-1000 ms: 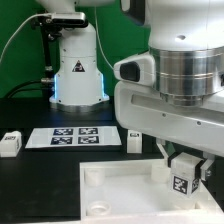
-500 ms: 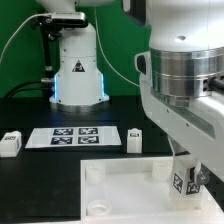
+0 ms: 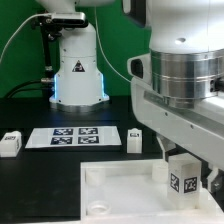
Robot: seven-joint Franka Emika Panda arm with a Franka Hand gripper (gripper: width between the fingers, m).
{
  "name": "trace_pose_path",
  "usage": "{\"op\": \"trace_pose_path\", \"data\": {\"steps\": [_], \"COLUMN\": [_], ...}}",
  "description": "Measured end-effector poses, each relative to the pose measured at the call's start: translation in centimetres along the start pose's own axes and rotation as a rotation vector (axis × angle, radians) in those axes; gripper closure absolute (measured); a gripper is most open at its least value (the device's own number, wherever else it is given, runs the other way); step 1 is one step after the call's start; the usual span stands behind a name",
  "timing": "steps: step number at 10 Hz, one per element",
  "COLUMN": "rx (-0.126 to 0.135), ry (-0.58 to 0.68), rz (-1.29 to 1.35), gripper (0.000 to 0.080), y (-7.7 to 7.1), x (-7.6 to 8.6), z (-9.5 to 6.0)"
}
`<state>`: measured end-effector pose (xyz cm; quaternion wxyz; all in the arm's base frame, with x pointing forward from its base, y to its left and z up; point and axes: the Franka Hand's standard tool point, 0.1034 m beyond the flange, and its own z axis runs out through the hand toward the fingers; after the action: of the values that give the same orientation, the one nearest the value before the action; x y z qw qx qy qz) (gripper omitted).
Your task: Assemble one leg
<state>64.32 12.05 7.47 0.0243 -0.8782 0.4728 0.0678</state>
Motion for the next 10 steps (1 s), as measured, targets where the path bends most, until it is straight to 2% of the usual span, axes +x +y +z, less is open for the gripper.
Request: {"op": "trace_pose_path", "data": {"steps": [3, 10], "rx": [-0.008, -0.063], "ry": [0.006, 0.019], "rz": [-0.392, -1.219], "gripper": [0.0151, 0.0151], "y": [-0.13, 0.22], "x": [0.16, 0.47], "z": [-0.32, -0.24]}}
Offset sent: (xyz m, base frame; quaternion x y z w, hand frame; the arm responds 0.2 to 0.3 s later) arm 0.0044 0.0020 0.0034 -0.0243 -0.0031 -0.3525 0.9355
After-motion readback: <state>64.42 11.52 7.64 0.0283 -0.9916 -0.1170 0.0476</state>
